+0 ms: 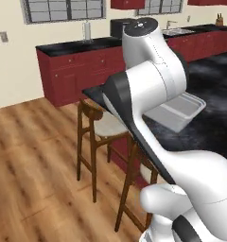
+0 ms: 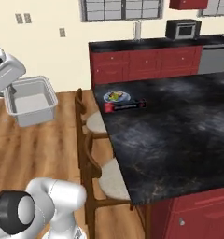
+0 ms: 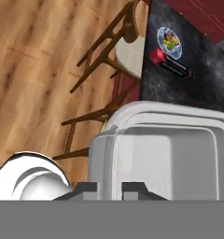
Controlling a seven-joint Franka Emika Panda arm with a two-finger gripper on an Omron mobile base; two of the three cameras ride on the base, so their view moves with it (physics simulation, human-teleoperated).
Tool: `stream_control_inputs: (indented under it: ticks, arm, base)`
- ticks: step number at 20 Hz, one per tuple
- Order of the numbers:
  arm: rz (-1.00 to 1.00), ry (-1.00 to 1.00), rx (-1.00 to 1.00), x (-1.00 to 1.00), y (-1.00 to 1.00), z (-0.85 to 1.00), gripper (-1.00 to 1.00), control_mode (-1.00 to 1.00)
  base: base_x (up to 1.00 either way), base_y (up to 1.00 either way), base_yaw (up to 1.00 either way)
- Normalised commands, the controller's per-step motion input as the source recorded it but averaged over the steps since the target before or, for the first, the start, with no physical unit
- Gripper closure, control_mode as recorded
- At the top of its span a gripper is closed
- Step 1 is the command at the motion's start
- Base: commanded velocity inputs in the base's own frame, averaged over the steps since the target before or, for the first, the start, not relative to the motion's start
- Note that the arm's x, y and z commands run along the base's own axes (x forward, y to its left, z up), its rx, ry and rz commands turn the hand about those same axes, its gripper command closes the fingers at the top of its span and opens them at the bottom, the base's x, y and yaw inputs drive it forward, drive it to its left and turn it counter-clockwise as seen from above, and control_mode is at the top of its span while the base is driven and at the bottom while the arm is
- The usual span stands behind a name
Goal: Retrieve the tupperware and aluminum foil from the cabinet and place them on the dining counter near the plate with broccoli and potato to prepare for storing leftovers.
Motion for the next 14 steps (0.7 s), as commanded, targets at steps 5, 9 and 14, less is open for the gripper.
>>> stream_control_inputs:
  ticks: [5, 9, 14]
  arm:
    - [0.0, 0.0, 0.0, 0.0, 0.0, 0.0, 1.0, 1.0]
    - [0.0, 0.0, 0.0, 0.0, 0.0, 0.0, 1.0, 1.0]
    - [0.0, 0.0, 0.0, 0.0, 0.0, 0.0, 1.0, 1.0]
  base:
    - [0.06, 1.0, -0.37]
    - [-0.3, 1.0, -0.23]
    - [0.83, 1.0, -0.5]
